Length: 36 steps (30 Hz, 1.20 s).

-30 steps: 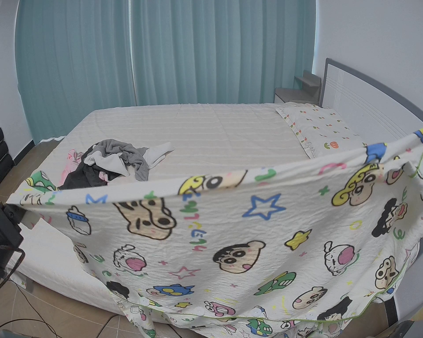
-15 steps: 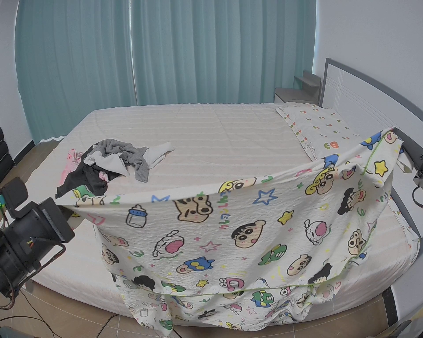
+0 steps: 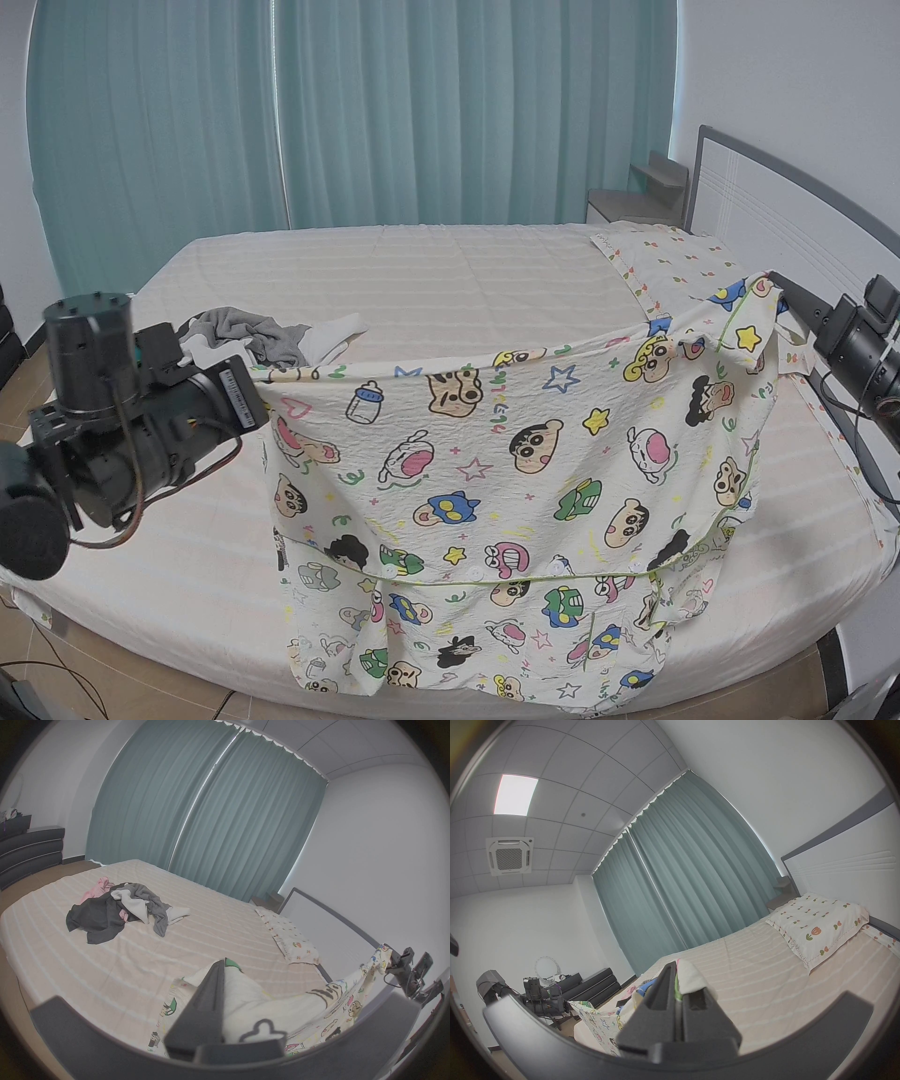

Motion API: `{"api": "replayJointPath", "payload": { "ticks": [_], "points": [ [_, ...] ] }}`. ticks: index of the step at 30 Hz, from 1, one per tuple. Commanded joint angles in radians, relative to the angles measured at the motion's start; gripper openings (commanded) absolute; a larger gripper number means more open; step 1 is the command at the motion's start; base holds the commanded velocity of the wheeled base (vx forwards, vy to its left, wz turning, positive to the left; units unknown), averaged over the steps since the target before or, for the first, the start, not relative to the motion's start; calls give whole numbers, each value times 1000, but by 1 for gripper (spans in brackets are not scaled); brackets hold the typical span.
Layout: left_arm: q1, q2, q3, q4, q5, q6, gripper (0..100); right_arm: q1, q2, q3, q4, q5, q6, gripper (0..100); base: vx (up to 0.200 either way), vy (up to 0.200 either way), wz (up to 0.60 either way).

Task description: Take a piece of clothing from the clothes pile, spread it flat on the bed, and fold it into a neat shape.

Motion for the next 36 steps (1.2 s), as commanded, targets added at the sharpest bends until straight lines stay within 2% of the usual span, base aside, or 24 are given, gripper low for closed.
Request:
{"api": "replayJointPath", "payload": {
  "ticks": [1, 6, 10, 11, 16, 18, 20, 22, 25, 31, 32, 34, 35, 36],
  "points": [
    [25, 317, -182, -1, -1, -1, 0, -15, 269, -104, -49, -5, -16, 0, 200, 0, 0],
    [35, 535, -343, 0, 7, 2, 0, -15, 458, -200, -105, -14, -19, 0, 200, 0, 0],
    [37, 627, -401, 2, 21, 5, 0, -15, 542, -243, -125, -16, -22, 0, 0, 0, 0],
    [43, 730, -473, 2, 47, 6, 0, -15, 636, -295, -126, -17, -30, 0, 0, 0, 0],
    [69, 886, -633, 9, 82, 6, 0, -15, 765, -394, -131, -54, -33, 0, 0, 0, 0],
    [77, 938, -694, 13, 85, 8, 0, -15, 808, -429, -128, -57, -33, 0, 0, 0, 0],
    [77, 938, -694, 13, 85, 8, 0, -15, 808, -429, -128, -57, -33, 0, 0, 0, 0],
    [88, 1015, -788, 14, 88, 9, 0, -17, 894, -501, -123, -68, -33, 0, 0, 0, 0],
    [100, 1061, -846, 22, 102, 13, 0, -15, 949, -561, -117, -74, -33, 0, 0, 0, 0],
    [109, 1129, -987, 132, 114, 13, 0, -13, 1046, -706, -29, -117, -31, 0, 0, 0, 0],
    [109, 1138, -1010, 144, 114, 13, 0, -13, 1064, -737, -19, -128, -31, 100, 0, 0, 0],
    [111, 1170, -1075, 174, 116, 13, 0, -9, 1104, -805, 27, -139, -31, 100, 0, 0, 0],
    [111, 1192, -1111, 200, 117, 11, 100, -4, 1119, -832, 56, -139, -30, 100, 0, 0, 0],
    [111, 1198, -1122, 207, 119, 11, 100, -4, 1124, -840, 66, -139, -30, 100, 0, 0, 0]
  ]
}}
